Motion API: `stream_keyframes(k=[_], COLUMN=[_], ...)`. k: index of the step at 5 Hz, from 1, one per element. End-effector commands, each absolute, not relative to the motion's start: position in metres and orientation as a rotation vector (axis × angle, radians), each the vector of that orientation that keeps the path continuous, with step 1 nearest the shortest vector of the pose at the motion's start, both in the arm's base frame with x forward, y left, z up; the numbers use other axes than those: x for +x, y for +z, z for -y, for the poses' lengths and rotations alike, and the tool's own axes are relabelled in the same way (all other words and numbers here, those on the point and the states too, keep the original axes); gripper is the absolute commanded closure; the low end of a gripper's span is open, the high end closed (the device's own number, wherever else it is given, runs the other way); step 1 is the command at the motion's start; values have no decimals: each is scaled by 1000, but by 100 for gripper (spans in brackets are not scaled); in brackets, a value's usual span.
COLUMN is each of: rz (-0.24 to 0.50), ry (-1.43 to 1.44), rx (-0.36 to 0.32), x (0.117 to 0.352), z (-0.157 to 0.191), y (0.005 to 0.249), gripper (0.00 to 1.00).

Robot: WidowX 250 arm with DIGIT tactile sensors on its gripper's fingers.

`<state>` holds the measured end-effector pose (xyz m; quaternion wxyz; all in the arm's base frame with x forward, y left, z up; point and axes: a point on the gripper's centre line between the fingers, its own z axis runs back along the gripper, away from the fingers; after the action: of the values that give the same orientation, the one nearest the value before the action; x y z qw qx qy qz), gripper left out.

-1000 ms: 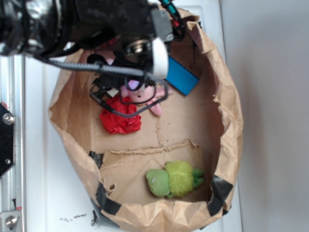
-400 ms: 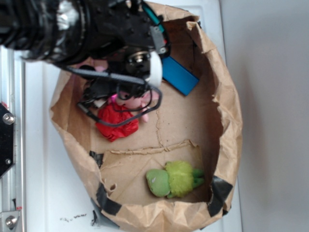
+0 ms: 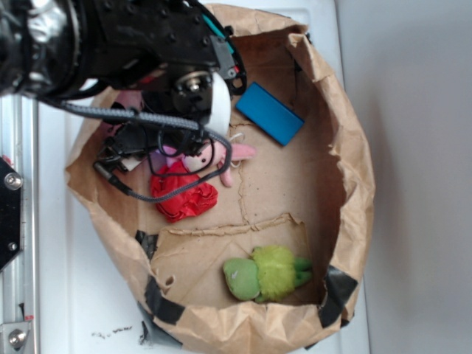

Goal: Grab the pink bunny.

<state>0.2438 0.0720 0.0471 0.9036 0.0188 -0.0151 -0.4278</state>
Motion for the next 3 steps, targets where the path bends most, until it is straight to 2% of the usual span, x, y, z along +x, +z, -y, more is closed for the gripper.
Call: stream_keyframes(k=[1,3], rz=[86,86], ry=[-871,-836], rx=[80,60], x=[254,258], z=[-67,-56], y=[72,56], gripper=[0,0])
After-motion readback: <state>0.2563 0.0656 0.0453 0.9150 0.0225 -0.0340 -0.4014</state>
